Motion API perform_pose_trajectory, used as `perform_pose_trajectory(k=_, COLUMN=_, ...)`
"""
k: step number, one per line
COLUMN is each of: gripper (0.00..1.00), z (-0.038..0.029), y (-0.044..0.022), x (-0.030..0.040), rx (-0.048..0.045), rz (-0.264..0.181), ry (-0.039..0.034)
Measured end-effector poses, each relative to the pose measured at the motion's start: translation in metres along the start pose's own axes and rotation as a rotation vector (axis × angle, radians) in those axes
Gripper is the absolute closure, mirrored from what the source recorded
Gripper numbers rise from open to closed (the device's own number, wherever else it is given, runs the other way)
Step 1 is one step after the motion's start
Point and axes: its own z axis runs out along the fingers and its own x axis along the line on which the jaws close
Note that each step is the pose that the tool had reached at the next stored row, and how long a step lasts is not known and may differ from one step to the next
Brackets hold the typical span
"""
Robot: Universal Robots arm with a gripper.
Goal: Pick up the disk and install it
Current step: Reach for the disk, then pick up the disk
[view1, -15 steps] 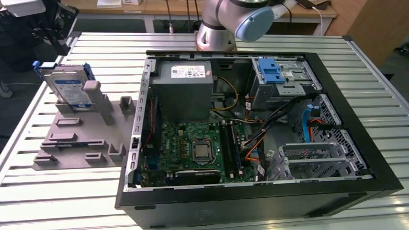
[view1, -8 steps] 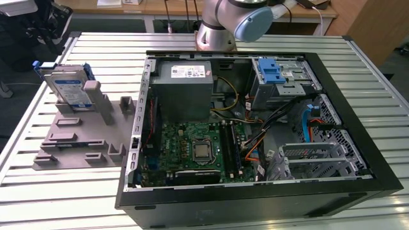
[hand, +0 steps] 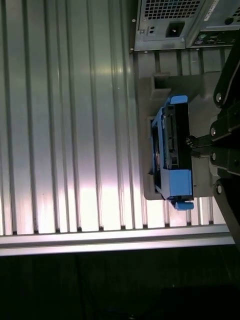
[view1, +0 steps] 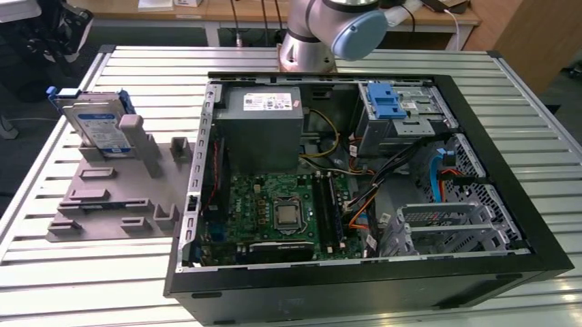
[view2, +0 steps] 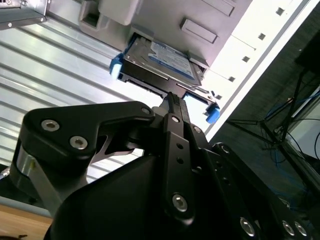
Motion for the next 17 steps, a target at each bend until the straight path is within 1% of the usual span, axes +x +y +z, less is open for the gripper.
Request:
perform_pose_trajectory(k=5, gripper=0.89, z=0.0015, y=0.0010, x=0.0127, rx=0.0003, rz=0.000, ry=0.0009)
perform_pose_trajectory(k=9, gripper=0.89, z=0.0025, y=0.0013, x=0.0202, rx=0.0003, rz=0.000, ry=0.0018)
perform_pose_trajectory(k=17, gripper=0.89, z=0.0027, y=0.0012, x=0.0211, rx=0.0004, rz=0.000, ry=0.0022)
